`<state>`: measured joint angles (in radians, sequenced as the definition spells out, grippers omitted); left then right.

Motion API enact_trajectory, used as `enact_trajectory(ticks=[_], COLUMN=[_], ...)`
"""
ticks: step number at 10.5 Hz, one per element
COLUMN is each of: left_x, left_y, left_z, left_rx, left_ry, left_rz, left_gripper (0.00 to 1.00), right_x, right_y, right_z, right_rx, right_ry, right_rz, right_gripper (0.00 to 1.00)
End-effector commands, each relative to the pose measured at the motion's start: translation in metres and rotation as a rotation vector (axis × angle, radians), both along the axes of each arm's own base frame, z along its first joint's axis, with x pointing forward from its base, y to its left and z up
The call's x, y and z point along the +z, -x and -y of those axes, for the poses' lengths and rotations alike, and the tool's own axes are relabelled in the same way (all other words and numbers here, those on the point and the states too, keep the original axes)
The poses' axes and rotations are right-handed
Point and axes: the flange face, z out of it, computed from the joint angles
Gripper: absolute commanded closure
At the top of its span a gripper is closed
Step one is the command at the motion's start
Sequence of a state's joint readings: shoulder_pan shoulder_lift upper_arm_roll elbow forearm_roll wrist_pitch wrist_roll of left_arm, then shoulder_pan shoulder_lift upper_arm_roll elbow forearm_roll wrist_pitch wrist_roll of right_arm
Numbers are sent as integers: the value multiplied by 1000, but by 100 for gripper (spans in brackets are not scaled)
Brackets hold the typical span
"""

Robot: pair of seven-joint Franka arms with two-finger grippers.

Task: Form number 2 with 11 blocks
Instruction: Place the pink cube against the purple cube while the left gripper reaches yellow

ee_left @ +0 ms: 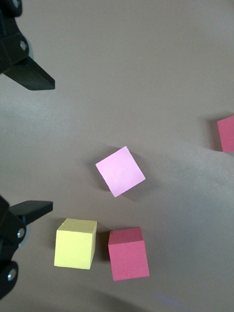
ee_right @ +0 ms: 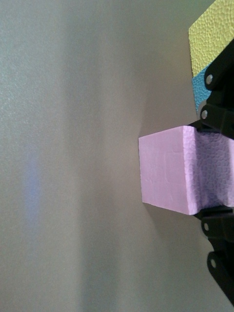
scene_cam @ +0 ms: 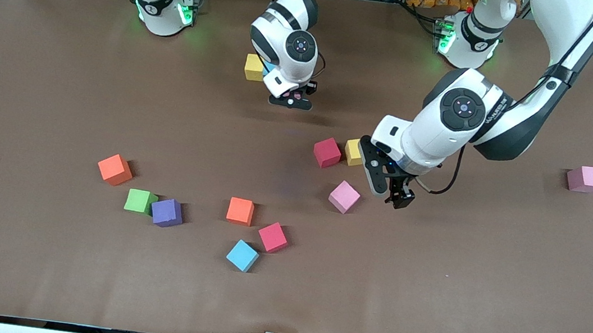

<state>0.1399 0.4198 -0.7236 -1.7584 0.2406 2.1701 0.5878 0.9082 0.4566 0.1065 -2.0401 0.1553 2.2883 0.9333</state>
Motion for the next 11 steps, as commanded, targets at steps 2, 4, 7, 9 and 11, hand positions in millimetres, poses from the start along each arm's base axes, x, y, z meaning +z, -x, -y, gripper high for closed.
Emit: enact_trajectory(ticks=[2, 4, 7, 9, 11], left_x=[-3, -2, -4, -5, -22], left_y=[7, 8, 9, 9, 20], left_z=[3, 1, 0, 0, 2], left_rx=[4, -4, -7, -7, -10], left_ry=[10, 6, 2, 2, -13], left_rz=[-8, -4, -10, -11, -42], left_gripper=[0, 0, 0, 0, 0], right_x=[-9, -8, -5, -4, 7], right_y=[18, 19, 17, 16, 11], right_z=[3, 2, 2, 1, -2], right_rx=[-7, -8, -2, -1, -8], right_ry=[18, 22, 22, 18, 1], right_rz=[-11, -12, -6, -3, 9], right_gripper=[90, 1, 0, 0, 0])
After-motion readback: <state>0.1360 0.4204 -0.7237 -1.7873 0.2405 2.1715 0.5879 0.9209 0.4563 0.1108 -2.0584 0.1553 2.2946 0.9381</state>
